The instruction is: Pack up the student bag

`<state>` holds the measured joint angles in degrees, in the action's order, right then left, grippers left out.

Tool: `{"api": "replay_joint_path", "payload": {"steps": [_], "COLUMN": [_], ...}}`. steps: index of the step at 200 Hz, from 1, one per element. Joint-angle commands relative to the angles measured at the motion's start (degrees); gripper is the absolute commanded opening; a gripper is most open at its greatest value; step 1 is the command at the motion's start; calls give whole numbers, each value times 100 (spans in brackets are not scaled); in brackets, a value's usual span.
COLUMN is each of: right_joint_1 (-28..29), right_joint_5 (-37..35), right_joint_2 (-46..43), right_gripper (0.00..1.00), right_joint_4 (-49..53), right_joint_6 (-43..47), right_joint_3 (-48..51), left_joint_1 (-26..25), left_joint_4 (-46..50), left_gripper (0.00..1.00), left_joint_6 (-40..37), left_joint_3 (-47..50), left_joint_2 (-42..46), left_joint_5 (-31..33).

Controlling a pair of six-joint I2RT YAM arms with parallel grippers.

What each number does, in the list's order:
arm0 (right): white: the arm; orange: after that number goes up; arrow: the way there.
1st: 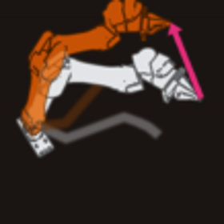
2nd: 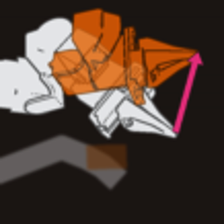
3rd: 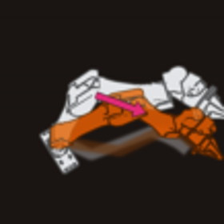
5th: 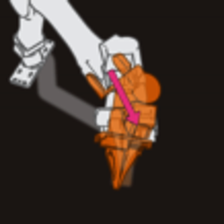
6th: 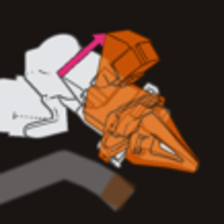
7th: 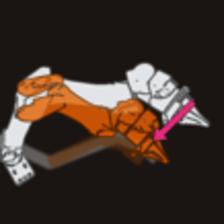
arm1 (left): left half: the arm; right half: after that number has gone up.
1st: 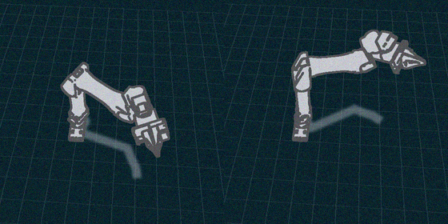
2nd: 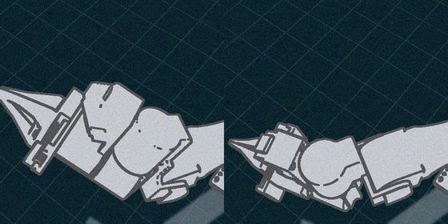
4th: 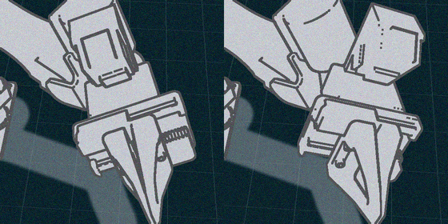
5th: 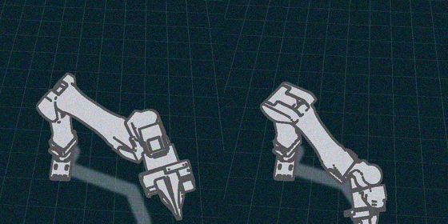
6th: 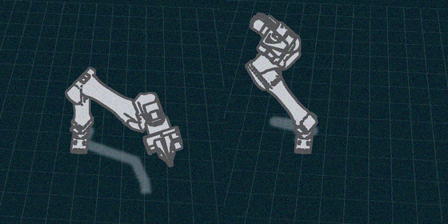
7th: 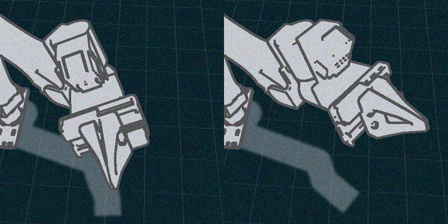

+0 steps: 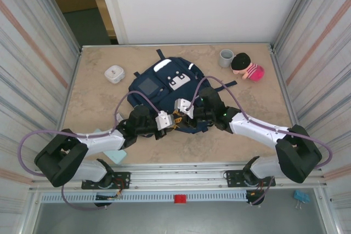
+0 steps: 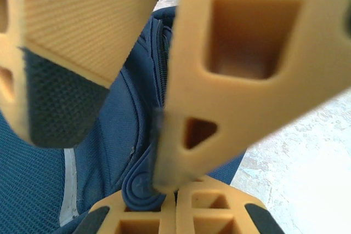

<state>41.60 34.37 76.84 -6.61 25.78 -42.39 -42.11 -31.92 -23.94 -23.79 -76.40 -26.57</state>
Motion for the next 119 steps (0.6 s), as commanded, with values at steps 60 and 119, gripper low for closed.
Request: {"api": "replay_joint_path", "payload": {"steps": [60, 119], "right_joint_1": [-56, -247], "right_joint_5": [294, 157], "right_joint_2": [432, 159], "right_gripper": [43, 15], "right_joint_4": [481, 831], "right_joint_6": [-9, 84], "right_joint_3": [-393, -393], "left_joint_1": [-62, -69], "left_joint_4": [-410, -333], "left_gripper": [0, 0], "left_joint_6": [-13, -48], "left_joint_3": [-226, -196], "left_joint_2": [132, 204], "left_joint_5": [-288, -202]}}
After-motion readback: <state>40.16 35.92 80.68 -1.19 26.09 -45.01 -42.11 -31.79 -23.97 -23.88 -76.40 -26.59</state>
